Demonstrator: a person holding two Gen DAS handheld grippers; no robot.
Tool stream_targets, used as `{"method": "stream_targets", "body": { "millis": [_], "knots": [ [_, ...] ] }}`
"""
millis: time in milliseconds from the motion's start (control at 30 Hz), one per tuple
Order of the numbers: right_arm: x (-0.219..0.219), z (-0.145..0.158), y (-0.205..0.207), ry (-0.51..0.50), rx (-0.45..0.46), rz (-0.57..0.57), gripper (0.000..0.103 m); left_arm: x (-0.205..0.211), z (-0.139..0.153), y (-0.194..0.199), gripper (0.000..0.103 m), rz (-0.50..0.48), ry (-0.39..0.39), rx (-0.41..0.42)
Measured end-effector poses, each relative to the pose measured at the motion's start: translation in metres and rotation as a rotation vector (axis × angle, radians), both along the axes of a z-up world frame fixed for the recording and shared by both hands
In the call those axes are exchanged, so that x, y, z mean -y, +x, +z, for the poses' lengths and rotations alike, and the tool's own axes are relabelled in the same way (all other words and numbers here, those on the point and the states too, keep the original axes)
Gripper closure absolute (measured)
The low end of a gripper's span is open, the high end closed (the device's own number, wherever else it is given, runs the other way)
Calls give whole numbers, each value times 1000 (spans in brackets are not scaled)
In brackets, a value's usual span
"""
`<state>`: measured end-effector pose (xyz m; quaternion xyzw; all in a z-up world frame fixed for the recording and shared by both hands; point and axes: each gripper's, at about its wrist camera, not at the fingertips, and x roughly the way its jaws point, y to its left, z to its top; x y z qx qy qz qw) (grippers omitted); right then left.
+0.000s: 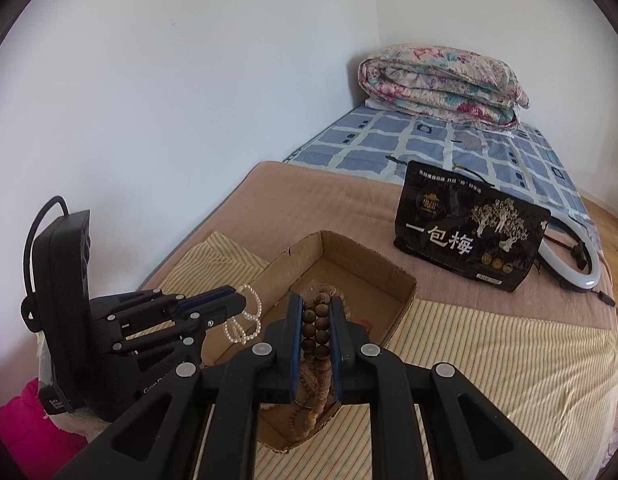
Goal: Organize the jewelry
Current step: 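Open both grippers to drop the necklace and prayer beads into the box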
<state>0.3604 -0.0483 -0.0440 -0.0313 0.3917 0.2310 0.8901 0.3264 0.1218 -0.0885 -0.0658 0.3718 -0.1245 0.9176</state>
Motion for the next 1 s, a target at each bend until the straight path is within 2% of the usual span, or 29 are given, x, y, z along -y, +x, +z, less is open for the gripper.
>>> {"method": "stream_targets", "body": {
  "millis": [200, 433, 600, 767, 833, 900, 1000],
  "knots": [
    [2, -32, 5, 20, -57, -3, 93, 5, -12, 13, 99, 2, 11, -23],
    [1, -50, 5, 24, -86, 3, 93, 5, -24, 21, 98, 18, 10, -52],
    [1, -49, 10, 30, -86, -14, 93, 4, -27, 23, 99, 25, 8, -62],
    [0, -33, 21, 70, -56, -23, 93, 2, -25, 23, 99, 30, 5, -57],
    [-3, -30, 24, 75, -63, -13, 85, 2, -25, 23, 98, 29, 1, -61],
    [-5, -30, 26, 67, -59, -15, 58, 1, -23, 23, 98, 33, 2, -61],
    [-5, -33, 26, 39, -49, -27, 49, -1, -22, 21, 98, 35, 5, -55]
  ]
}}
